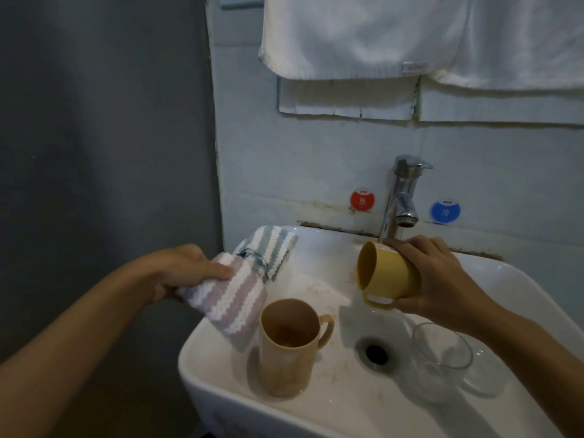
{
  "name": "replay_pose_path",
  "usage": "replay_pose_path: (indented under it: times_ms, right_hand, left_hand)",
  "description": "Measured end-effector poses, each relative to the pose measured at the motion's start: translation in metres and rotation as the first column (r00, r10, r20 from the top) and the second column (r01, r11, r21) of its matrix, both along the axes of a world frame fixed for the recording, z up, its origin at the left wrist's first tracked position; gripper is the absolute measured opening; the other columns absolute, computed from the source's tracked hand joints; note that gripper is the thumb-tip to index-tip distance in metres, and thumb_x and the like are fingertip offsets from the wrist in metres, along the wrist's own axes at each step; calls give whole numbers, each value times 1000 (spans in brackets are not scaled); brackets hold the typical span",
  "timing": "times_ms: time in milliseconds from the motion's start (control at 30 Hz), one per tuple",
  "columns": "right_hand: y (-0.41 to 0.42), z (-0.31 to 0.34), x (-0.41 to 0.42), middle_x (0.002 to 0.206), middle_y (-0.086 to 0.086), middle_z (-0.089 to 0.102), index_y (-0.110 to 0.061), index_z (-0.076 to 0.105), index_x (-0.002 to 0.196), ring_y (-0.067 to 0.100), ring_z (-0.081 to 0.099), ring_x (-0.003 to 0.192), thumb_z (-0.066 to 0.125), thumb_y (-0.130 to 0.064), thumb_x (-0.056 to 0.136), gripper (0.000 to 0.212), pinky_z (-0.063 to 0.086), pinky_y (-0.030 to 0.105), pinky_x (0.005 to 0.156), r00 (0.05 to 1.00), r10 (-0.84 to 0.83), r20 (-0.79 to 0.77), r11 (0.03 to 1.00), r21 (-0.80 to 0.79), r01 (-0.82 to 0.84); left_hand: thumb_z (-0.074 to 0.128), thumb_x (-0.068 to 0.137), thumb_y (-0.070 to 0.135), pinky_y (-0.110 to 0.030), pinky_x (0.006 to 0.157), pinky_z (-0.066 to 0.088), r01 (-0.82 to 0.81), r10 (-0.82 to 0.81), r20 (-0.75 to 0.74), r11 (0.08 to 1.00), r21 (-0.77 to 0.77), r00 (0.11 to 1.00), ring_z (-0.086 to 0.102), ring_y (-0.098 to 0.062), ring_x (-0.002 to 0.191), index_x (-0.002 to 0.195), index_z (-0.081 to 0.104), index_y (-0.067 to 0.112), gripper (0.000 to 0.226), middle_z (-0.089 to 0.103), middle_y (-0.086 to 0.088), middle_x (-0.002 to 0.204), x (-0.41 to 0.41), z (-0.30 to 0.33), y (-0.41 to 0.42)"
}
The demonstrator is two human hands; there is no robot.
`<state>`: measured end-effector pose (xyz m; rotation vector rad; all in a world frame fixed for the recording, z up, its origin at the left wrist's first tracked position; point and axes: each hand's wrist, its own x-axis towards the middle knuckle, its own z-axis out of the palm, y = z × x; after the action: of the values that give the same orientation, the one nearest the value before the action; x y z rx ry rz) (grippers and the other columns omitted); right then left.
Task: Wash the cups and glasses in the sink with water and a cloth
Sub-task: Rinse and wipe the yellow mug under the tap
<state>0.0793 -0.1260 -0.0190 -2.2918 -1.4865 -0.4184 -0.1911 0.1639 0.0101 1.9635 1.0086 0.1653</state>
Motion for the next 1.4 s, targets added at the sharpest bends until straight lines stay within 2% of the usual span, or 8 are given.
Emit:
replay_pose_path:
  times_ms: [167, 333, 433, 600, 833, 1033, 1200, 1400]
  right_hand:
    - [0, 0, 0, 131, -8, 43, -31, 37, 146, 7, 31, 112, 92, -44, 58, 105, 39, 32, 90, 1000, 3, -4, 1000, -1, -3]
    - [2, 0, -2, 129, -13, 39, -37, 32, 145, 7, 34, 113, 90, -46, 60, 104, 38, 29, 90, 996, 30, -89, 1000, 10, -29]
    - [4, 2, -8, 127, -15, 38, -40, 31, 143, 6, 39, 112, 91, -44, 61, 101, 41, 26, 89, 982, 40, -186, 998, 47, -32]
    - [8, 2, -13, 129, -16, 45, -47, 32, 132, 8, 50, 113, 91, -40, 64, 91, 50, 28, 88, 917, 83, -389, 992, 122, -38]
    - [11, 3, -22, 124, -21, 52, -46, 37, 127, 8, 58, 109, 88, -30, 70, 78, 57, 25, 79, 765, 207, -609, 968, 239, -73]
    - [21, 3, -33, 121, -19, 52, -44, 36, 125, 6, 59, 104, 78, -42, 69, 70, 54, 15, 68, 664, 243, -707, 959, 280, -53]
    - [25, 4, -37, 118, -19, 51, -41, 32, 127, 5, 58, 100, 74, -40, 84, 60, 51, 12, 61, 655, 186, -732, 957, 285, 47]
    - [27, 5, -40, 114, -22, 49, -37, 29, 130, 3, 57, 98, 75, -40, 81, 68, 51, 10, 59, 641, 172, -748, 951, 296, 92]
  left_hand:
    - [64, 93, 31, -34, 71, 53, 35, -46, 209, 998, 56, 977, 71, -25, 73, 88, 73, 3, 30, 76, -14, 83, -6, 8, -18]
    - [57, 97, 32, -26, 66, 52, 3, -25, 512, 999, 44, 858, 71, -10, 75, 103, 65, 18, 18, 74, -1, 92, 9, 23, -35]
    - [57, 98, 27, -17, 58, 50, -20, -70, 569, 988, 151, 819, 66, 0, 69, 96, 60, 19, 8, 68, 1, 89, 40, 28, -43]
    - [61, 94, 15, -15, 53, 48, 62, -155, 532, 980, 189, 832, 63, -7, 67, 89, 64, 15, 5, 67, 1, 79, 100, 31, -58]
    - [53, 97, 20, -40, 84, 59, 200, -103, 507, 970, -139, 856, 71, -22, 90, 111, 68, 14, 22, 74, -7, 100, 142, 6, -79]
    - [43, 102, 33, -45, 77, 57, 405, -10, 565, 709, -578, 825, 64, -31, 97, 123, 61, 12, 35, 68, -15, 101, 142, -11, -92]
    - [28, 102, 48, -61, 99, 43, 450, 15, 572, 600, -661, 820, 58, -37, 117, 125, 61, 23, 47, 68, -18, 120, 142, -16, -91]
    - [26, 102, 47, -58, 105, 39, 423, 50, 539, 560, -712, 841, 53, -39, 124, 123, 59, 10, 53, 63, -17, 126, 143, -15, -86]
